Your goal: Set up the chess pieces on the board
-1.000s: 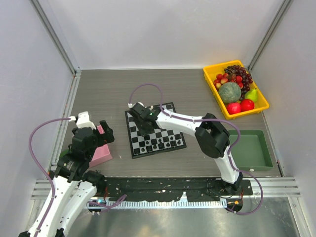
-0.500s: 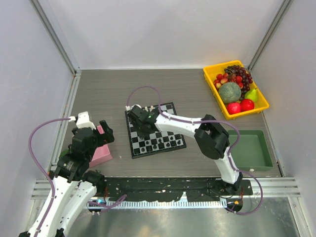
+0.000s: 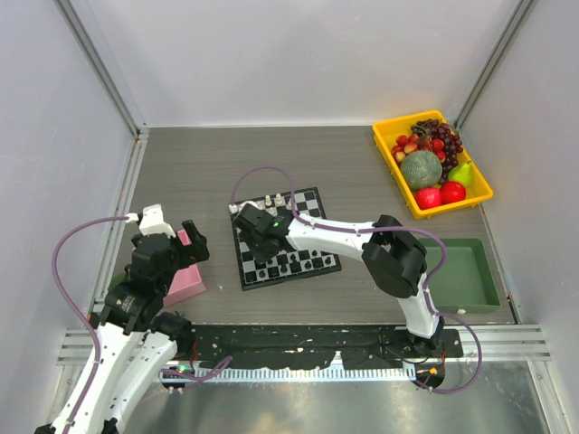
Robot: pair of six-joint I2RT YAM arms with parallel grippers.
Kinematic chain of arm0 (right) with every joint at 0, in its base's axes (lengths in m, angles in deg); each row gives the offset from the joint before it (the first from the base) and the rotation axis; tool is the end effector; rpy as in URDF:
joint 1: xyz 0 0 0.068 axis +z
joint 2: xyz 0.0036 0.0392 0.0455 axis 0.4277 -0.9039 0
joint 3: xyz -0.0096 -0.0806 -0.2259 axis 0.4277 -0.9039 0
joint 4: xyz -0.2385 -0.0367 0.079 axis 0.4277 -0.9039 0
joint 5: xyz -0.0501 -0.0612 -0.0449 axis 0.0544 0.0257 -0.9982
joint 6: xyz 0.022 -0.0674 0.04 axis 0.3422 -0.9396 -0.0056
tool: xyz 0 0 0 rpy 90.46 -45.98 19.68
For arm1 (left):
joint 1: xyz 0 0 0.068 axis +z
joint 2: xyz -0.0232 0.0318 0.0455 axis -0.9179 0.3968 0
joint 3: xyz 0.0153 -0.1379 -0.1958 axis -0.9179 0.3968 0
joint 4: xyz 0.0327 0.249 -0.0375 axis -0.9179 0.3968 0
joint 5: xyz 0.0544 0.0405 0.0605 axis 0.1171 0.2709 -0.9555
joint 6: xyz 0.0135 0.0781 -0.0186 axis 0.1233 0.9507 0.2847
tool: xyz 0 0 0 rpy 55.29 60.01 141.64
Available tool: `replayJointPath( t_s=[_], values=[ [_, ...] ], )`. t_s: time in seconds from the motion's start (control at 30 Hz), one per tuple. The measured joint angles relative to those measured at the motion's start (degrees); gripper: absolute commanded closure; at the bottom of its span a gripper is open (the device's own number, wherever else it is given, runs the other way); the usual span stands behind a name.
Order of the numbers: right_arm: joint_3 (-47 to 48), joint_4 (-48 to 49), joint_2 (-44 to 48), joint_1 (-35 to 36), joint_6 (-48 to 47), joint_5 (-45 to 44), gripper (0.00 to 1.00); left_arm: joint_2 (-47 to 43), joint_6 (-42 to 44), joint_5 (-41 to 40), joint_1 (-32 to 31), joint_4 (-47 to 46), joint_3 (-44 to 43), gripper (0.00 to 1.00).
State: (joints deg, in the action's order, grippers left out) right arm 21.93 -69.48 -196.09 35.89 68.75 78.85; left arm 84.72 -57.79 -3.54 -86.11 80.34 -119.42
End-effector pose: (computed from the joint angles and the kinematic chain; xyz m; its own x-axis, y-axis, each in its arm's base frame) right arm 0.2152 0.3769 0.1384 -0.6972 -0.5184 -0.4952 -0.6379 0.7638 0.0985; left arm 0.1562 -0.0311 0.2550 -0.4201 -0.3187 -0.8497 -0.1666 0.9475 -0.2730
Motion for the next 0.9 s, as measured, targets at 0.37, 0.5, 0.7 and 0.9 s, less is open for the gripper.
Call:
replayJointPath(
  t_s=[0.37,0.5,0.7,0.9],
  values=[
    [-0.22,0.09,0.09,0.17,-0.02,0.13,0.88,0.00,-0.02,0.00,0.00,0.00,0.00,0.01],
    [-0.22,0.09,0.13,0.17,-0.02,0.20,0.88,0.00,0.00,0.00,0.00,0.00,0.00,0.01],
    [-0.24,-0.09,0.17,0.57,0.00,1.14,0.88,0.02,-0.02,0.02,0.00,-0.02,0.00,0.01],
    [-0.33,-0.09,0.20,0.98,0.00,1.33,0.88,0.02,-0.02,0.02,0.00,-0.02,0.00,0.01]
  ],
)
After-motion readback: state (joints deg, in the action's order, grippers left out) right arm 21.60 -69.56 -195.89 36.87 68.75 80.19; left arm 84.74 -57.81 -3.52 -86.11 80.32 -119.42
